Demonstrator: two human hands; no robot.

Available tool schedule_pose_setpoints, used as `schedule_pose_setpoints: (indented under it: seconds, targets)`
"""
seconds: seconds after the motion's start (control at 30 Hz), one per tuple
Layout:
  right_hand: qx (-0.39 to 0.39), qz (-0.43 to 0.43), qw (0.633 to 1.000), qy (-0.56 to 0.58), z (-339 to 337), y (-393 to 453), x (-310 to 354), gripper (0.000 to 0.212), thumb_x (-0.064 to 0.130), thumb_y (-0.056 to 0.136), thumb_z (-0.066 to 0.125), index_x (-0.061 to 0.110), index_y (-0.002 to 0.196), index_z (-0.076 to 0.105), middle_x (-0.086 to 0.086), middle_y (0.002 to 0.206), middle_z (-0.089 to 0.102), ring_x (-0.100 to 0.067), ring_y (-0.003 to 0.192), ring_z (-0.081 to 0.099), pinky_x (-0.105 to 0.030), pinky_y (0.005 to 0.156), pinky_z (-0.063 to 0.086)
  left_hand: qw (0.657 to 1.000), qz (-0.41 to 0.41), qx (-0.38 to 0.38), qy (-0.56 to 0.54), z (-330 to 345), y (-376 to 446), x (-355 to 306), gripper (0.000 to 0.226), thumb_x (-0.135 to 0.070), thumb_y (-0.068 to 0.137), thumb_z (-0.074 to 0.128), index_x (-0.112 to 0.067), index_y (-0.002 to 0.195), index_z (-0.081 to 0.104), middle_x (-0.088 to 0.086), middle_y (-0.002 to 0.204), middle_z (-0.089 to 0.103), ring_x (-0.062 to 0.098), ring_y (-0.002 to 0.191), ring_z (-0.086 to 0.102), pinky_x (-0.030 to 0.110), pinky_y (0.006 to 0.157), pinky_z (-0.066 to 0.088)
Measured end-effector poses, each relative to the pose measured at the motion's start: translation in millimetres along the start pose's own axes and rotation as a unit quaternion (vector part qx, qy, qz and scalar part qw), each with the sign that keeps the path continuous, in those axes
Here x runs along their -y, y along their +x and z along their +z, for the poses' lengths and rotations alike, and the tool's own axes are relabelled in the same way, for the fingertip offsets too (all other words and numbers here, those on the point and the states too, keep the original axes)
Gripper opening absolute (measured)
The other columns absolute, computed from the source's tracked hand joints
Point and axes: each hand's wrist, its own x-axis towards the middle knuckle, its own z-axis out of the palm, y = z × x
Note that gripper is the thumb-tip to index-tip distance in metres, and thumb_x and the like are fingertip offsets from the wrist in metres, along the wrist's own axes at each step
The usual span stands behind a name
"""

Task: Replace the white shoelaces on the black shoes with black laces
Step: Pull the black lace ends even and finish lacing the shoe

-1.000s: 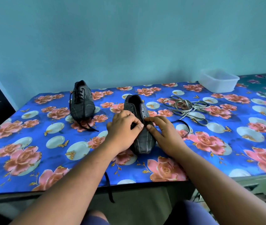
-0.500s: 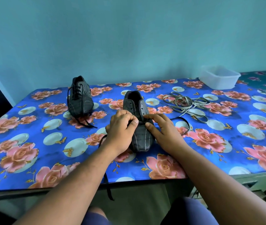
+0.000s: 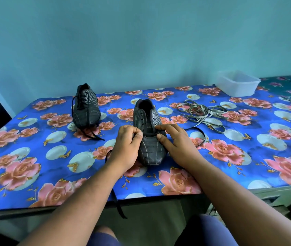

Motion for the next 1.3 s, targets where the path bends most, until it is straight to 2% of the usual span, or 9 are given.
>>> schedule_pose_setpoints:
  seconds: [0.17,0.3,0.43,0.57,0.67,0.83,1.03,1.17,1.3]
  targets:
    - [-0.002,0.0,1.0,-0.012,-0.3,-0.2,-0.2,0.034,0.043,0.102,0.053,0.039,0.135,0.057,0.011,0.139,0.052,-0.017,0.134,0.037,-0.037,0.111,0.03,0.994,-0.036,0.016,0.1,-20.4,7.3,-1.6,0.023,-0.047,0.096,0.062,-0.024,0.094,0.061,-0.01,0.081,0.063,0.008,0.076,0.06,0.029,0.068,0.045]
    - [-0.006,-0.001,1.0,-0.018,0.4,0.8,-2.4,0.033,0.045,0.101,0.054,0.041,0.133,0.058,0.012,0.137,0.053,-0.018,0.132,0.039,-0.043,0.112,0.032,0.996,-0.048,0.063,0.036,-40.8,13.8,-11.4,0.032,-0.041,0.096,0.068,-0.015,0.078,0.07,-0.015,0.047,0.049,0.001,0.042,0.045,0.019,0.051,0.037]
    - [0.0,0.004,1.0,-0.022,0.8,2.0,-4.4,0.032,0.048,0.1,0.054,0.045,0.132,0.059,0.015,0.134,0.052,-0.015,0.131,0.039,-0.043,0.112,0.033,0.999,-0.017,0.002,-0.044,-57.4,24.3,-13.7,0.026,-0.032,0.098,0.067,-0.015,0.079,0.071,0.022,0.069,0.062,0.014,0.062,0.049,0.025,0.057,0.038]
    - [0.003,0.003,1.0,-0.026,1.0,2.6,-6.0,0.032,0.049,0.1,0.054,0.046,0.131,0.059,0.014,0.132,0.053,-0.016,0.129,0.04,-0.041,0.111,0.033,0.998,0.031,-0.048,-0.04,-53.7,22.6,-14.4,0.023,-0.025,0.099,0.066,-0.017,0.079,0.07,-0.015,0.055,0.06,-0.002,0.05,0.046,0.014,0.056,0.038]
    - [-0.011,0.007,1.0,-0.022,1.1,1.1,-6.8,0.03,0.05,0.099,0.056,0.045,0.128,0.06,0.013,0.128,0.056,-0.017,0.126,0.042,-0.041,0.107,0.036,0.997,0.028,-0.068,-0.027,-48.1,15.4,-3.0,0.032,-0.032,0.099,0.066,-0.009,0.077,0.069,-0.001,0.054,0.055,0.004,0.044,0.042,0.025,0.053,0.039]
    - [-0.074,0.03,0.997,-0.024,-1.9,2.2,-10.2,0.009,0.041,0.097,0.061,0.035,0.103,0.064,0.012,0.094,0.063,-0.017,0.103,0.048,-0.046,0.09,0.044,0.996,0.04,-0.002,0.081,-58.1,3.0,17.3,0.033,-0.04,0.099,0.063,-0.017,0.075,0.069,0.003,0.065,0.062,0.021,0.064,0.055,0.044,0.067,0.049]
    - [-0.101,0.032,0.992,-0.068,-43.6,4.9,-16.7,0.014,0.034,0.094,0.067,0.036,0.108,0.065,0.009,0.105,0.062,-0.022,0.106,0.057,-0.045,0.092,0.047,0.958,0.05,-0.012,0.282,-68.6,-7.6,26.6,0.018,-0.046,0.098,0.058,-0.037,0.096,0.073,-0.014,0.108,0.066,0.021,0.112,0.057,0.043,0.088,0.039]
    - [-0.019,0.07,0.991,-0.116,-74.0,-7.6,-32.3,0.01,0.031,0.096,0.065,0.04,0.095,0.066,0.017,0.082,0.063,-0.017,0.085,0.062,-0.036,0.073,0.051,0.969,0.045,-0.025,0.241,-66.6,-8.7,19.8,0.028,-0.056,0.095,0.05,-0.039,0.1,0.072,-0.012,0.12,0.069,0.02,0.127,0.055,0.05,0.098,0.041]
    - [0.023,0.076,0.973,-0.217,-77.1,-24.4,-41.8,0.011,0.035,0.096,0.065,0.038,0.101,0.074,0.015,0.1,0.073,-0.017,0.105,0.062,-0.038,0.085,0.051,0.98,0.059,-0.03,0.186,-51.9,-8.6,8.1,0.028,-0.06,0.09,0.054,-0.038,0.097,0.07,-0.017,0.107,0.069,0.017,0.112,0.06,0.05,0.095,0.047]
